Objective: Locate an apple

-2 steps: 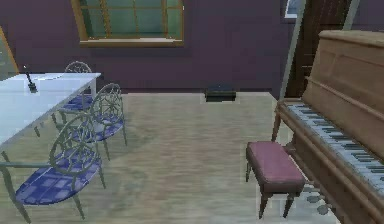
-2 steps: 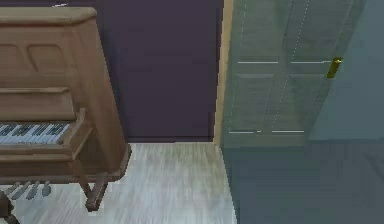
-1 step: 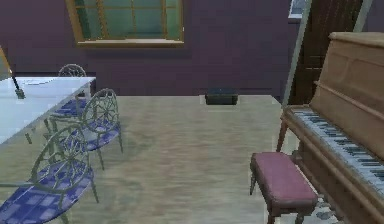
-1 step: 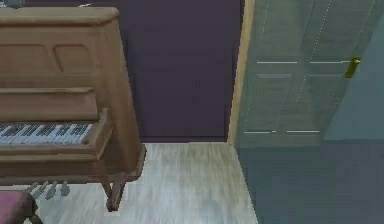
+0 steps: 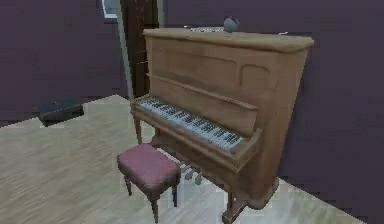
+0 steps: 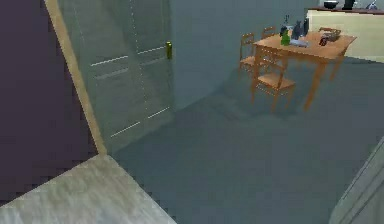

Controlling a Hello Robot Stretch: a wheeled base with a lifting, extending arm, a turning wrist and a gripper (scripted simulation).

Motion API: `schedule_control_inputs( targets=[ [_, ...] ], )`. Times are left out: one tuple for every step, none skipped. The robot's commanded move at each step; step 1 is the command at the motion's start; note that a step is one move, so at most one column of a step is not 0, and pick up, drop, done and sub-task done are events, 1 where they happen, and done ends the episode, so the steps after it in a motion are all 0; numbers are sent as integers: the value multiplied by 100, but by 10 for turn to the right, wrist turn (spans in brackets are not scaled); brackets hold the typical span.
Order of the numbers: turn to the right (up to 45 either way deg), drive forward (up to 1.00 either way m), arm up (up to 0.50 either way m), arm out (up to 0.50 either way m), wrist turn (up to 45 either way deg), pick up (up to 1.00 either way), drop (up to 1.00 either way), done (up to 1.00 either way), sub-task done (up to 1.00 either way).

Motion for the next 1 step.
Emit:
schedule_control_inputs(
  targets=[
    [420, 0, 0, 0, 0, 0, 0, 0, 0]
  ],
)
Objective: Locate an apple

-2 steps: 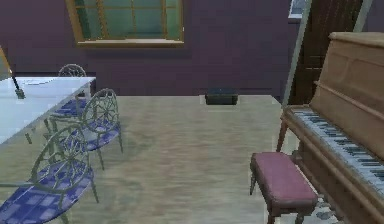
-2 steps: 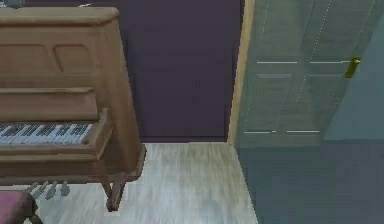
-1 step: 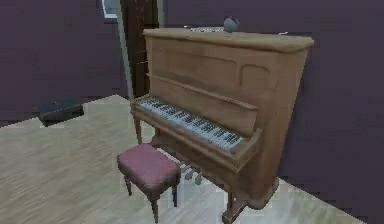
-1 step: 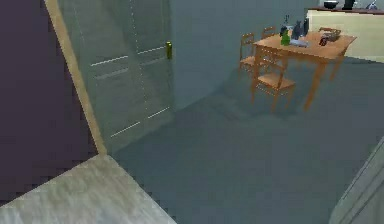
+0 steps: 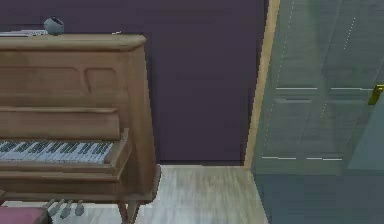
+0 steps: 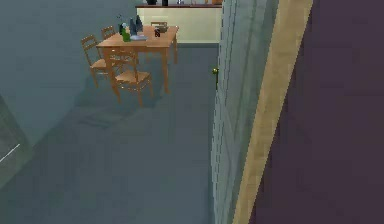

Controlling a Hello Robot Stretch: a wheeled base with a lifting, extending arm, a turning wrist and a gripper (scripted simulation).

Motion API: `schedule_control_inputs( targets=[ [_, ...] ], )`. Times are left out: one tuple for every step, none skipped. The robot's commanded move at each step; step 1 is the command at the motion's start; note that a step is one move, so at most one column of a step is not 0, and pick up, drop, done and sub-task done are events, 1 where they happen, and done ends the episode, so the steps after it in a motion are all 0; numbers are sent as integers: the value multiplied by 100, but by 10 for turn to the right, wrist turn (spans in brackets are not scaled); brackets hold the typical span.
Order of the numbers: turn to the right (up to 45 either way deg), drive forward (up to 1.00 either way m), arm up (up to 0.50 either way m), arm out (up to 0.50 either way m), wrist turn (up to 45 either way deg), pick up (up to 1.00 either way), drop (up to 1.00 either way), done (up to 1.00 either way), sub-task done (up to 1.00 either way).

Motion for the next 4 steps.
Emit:
schedule_control_inputs(
  targets=[
    [0, 25, 0, 0, 0, 0, 0, 0, 0],
    [420, 0, 0, 0, 0, 0, 0, 0, 0],
    [0, 45, 0, 0, 0, 0, 0, 0, 0],
    [450, 0, 0, 0, 0, 0, 0, 0, 0]
  ],
)
